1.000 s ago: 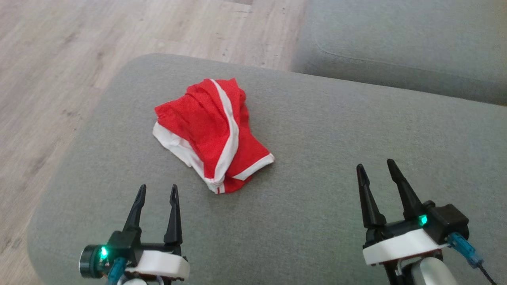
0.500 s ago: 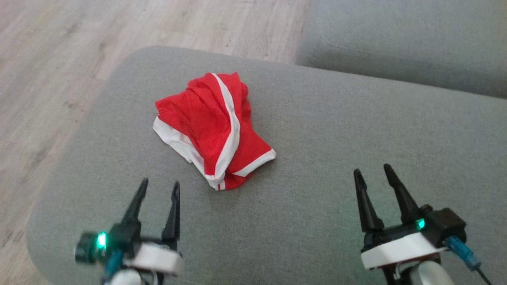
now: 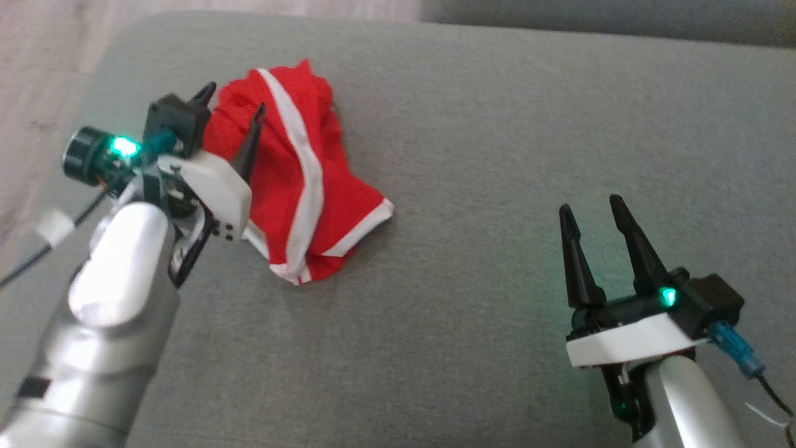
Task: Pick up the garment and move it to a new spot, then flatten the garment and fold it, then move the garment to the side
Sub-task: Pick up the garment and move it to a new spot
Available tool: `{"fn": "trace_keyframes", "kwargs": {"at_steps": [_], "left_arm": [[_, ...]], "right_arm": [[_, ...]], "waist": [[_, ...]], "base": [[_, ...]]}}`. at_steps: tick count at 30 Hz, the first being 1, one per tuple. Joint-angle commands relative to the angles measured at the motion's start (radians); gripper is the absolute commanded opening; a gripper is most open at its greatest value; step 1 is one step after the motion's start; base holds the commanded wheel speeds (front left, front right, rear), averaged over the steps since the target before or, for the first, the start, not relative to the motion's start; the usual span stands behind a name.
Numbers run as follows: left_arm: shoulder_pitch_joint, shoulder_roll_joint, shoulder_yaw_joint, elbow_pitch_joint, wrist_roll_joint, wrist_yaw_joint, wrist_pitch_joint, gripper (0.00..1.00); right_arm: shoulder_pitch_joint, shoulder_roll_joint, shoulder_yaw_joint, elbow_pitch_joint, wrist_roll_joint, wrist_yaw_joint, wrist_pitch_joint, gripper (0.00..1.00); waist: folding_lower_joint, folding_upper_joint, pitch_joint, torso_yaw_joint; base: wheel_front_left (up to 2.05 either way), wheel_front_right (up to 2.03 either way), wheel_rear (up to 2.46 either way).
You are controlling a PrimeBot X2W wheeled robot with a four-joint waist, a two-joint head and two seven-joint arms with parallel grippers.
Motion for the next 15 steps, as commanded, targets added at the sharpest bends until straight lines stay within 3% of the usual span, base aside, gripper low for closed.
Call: {"fn": "trace_keyframes", "kwargs": {"at_steps": [1,13,14,15], "left_arm": [[-0.085,0.062,-0.016,-0.001,-0.04,0.002,0.038,1.0],[-0.171,0.148,-0.174,0.159,-0.211,0.002,0.163,1.0],[-0.173,0.151,-0.178,0.169,-0.218,0.002,0.167,0.46],[-0.175,0.152,-0.176,0.178,-0.224,0.002,0.163,0.0]], "right_arm": [[-0.042,-0.005,0.03,-0.036,0.001,-0.001,-0.011,1.0],[-0.066,-0.005,0.036,-0.038,0.017,-0.001,-0.011,1.0],[-0.066,-0.005,0.035,-0.039,0.018,-0.001,-0.011,1.0],[-0.065,-0.005,0.034,-0.039,0.019,-0.001,-0.011,1.0]], "waist": [[-0.0003,0.0,0.045,-0.049],[-0.0003,0.0,0.065,-0.119],[-0.0003,0.0,0.062,-0.121],[-0.0003,0.0,0.06,-0.124]], "base": [[0.0,0.0,0.0],[0.0,0.0,0.0],[0.0,0.0,0.0],[0.0,0.0,0.0]]}}
